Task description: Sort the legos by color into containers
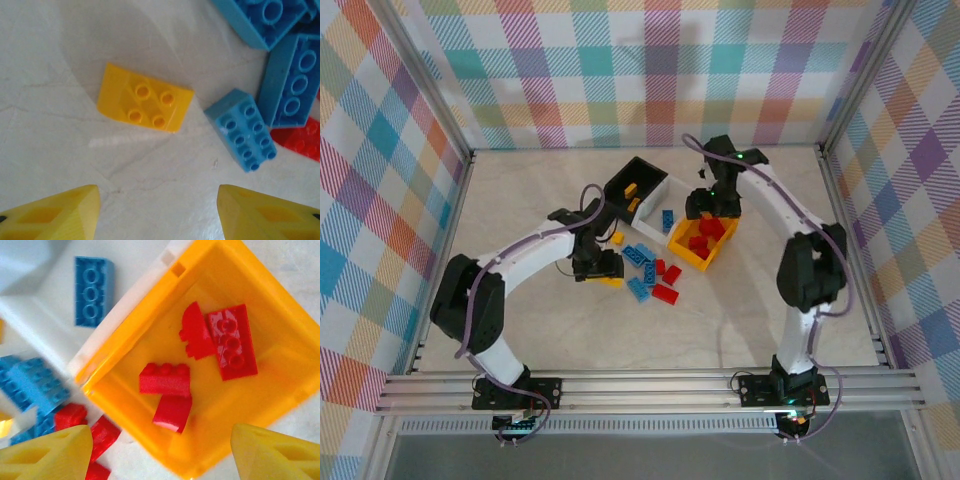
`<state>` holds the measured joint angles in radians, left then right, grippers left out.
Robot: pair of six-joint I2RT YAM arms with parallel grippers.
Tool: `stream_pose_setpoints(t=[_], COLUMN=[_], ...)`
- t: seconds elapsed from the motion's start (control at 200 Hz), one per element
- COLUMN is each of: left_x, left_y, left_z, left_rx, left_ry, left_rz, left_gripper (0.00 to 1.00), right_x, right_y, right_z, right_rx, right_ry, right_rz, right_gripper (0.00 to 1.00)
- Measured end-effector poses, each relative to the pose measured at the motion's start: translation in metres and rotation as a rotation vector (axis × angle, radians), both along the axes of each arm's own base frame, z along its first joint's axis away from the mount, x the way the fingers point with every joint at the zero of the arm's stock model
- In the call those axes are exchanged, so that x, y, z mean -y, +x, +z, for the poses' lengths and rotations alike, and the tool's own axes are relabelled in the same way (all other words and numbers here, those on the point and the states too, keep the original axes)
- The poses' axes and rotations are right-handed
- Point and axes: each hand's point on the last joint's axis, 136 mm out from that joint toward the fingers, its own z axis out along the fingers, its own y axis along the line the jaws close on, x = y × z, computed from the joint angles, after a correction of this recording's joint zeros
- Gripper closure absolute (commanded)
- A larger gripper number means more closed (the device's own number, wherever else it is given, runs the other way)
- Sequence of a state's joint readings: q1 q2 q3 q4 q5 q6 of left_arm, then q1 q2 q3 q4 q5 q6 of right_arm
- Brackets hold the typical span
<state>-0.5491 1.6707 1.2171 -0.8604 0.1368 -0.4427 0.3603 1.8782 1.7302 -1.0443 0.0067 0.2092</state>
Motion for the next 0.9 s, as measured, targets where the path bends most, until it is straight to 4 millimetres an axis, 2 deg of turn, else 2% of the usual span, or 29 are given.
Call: stream_pose_setpoints(t=[0.07, 0.14, 0.25, 0.375, 0.565, 0.9], left_x=[0.001, 0.002, -0.004, -0.019, -0.026, -0.034], left_y=[0.008, 0.019, 0.04, 0.075, 0.115, 0.132], left_z=[-0.002, -0.002, -0.001, -0.002, -0.01, -0.04], left_rx=[0.0, 0.01, 0.024, 0.046, 0.06, -0.001], left_ry=[0.007, 0.015, 0.022, 0.036, 0.077, 0.154], left_rz=[0.014, 0.029, 0.068, 0.11, 0.095, 0.064], left_gripper=[0.33, 0.29, 0.29, 0.29, 0.29, 0.29], right_x=[0.002, 0.003, 0.003, 0.004, 0.004, 0.004], right_y=[-0.016, -0.033, -0.054, -0.071, -0.076, -0.078], right_z=[0.015, 0.023, 0.018, 0.007, 0.008, 0.014], right_rx=[0.02, 0.018, -0.017, -0.068, -0.073, -0.06], right_ry=[0.037, 0.073, 0.112, 0.13, 0.144, 0.155], right_rz=[-0.012, -0.024, -0.043, -0.062, -0.071, -0.065], right_gripper=[0.25, 0.25, 0.25, 0.24, 0.24, 0.24])
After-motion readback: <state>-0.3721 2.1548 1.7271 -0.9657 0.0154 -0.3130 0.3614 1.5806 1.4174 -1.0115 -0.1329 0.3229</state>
